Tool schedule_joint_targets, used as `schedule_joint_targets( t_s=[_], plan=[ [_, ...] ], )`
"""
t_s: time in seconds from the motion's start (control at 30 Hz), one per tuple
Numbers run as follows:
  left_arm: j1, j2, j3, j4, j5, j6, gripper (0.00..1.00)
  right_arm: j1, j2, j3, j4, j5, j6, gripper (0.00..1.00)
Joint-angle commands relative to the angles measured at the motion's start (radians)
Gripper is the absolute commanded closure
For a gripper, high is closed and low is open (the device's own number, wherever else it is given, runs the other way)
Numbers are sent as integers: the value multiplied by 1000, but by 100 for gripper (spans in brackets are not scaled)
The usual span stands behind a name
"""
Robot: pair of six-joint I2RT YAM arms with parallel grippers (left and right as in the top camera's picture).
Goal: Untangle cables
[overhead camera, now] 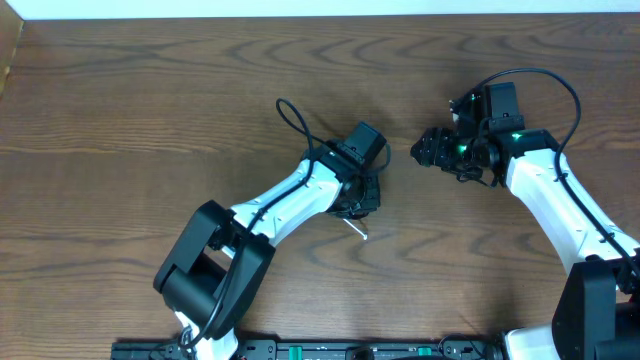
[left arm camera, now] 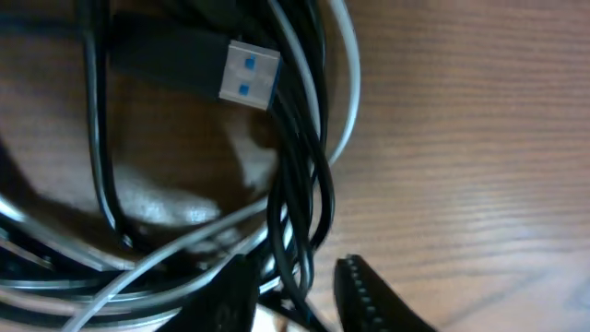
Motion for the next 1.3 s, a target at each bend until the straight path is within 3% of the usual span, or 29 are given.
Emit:
schedule_joint_targets(
  t_s=[0.0, 0.07, 0.1, 0.23, 0.4, 0.57, 0.77, 1.1, 1.27],
  plan=[
    [2, 12, 5, 25, -25, -27, 73, -4, 6, 3, 0, 4, -22, 32],
    [2, 12, 5, 50, -24, -27, 81, -3, 6, 3, 0, 3, -26, 32],
    [2, 12, 5, 65, -24, -27, 92, -3, 6, 3, 0, 4, -26, 33],
    [16, 4, 7, 101, 18, -9, 93, -4, 6, 3, 16, -40, -50, 33],
    [89, -52, 24, 108, 288, 95, 93, -4, 6, 3, 100, -251, -173, 30],
    [182, -101, 24, 81, 438, 101, 93, -2, 6, 3, 112, -282, -168, 42],
    [217, -105, 23, 71, 472, 86, 92, 32, 6, 2, 101, -249, -126, 53],
    [264, -105, 23, 98, 598, -66, 93, 147, 6, -14, 137, -114, -67, 50],
    [312, -105, 23, 105, 687, -251, 93, 151, 6, -15, 138, -101, -65, 50]
  ],
)
